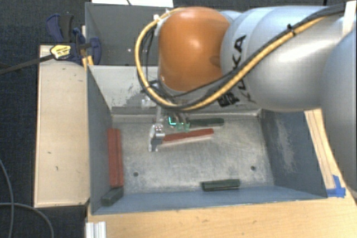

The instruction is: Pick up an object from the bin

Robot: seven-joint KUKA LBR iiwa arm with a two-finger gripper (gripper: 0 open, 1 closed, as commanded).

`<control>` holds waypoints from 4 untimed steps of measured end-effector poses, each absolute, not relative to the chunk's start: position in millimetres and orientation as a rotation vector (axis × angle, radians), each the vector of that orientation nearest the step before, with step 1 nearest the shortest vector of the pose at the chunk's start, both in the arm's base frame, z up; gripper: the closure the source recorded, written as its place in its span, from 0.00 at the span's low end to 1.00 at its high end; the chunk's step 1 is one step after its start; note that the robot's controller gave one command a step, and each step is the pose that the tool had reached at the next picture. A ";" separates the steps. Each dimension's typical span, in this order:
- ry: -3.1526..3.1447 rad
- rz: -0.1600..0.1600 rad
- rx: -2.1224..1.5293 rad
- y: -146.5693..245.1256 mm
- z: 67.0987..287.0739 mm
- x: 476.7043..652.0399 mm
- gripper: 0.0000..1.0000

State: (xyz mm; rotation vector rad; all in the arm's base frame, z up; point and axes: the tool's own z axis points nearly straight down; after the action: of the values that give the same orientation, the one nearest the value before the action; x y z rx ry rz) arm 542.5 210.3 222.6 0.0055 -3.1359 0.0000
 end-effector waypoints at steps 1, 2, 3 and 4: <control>-3.144 -0.002 -0.003 209.1 227.2 544.5 0.00; -3.146 -0.006 -0.051 165.3 197.2 538.6 0.00; -3.140 0.002 0.088 133.8 184.2 552.4 0.00; -3.131 -0.001 0.376 132.1 145.4 556.4 0.00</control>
Offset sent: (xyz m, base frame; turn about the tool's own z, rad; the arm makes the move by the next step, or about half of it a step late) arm -0.0074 -0.0739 -0.0444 0.0605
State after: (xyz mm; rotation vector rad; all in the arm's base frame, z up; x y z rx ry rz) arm 556.4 132.1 145.4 0.3762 -3.1310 -0.0015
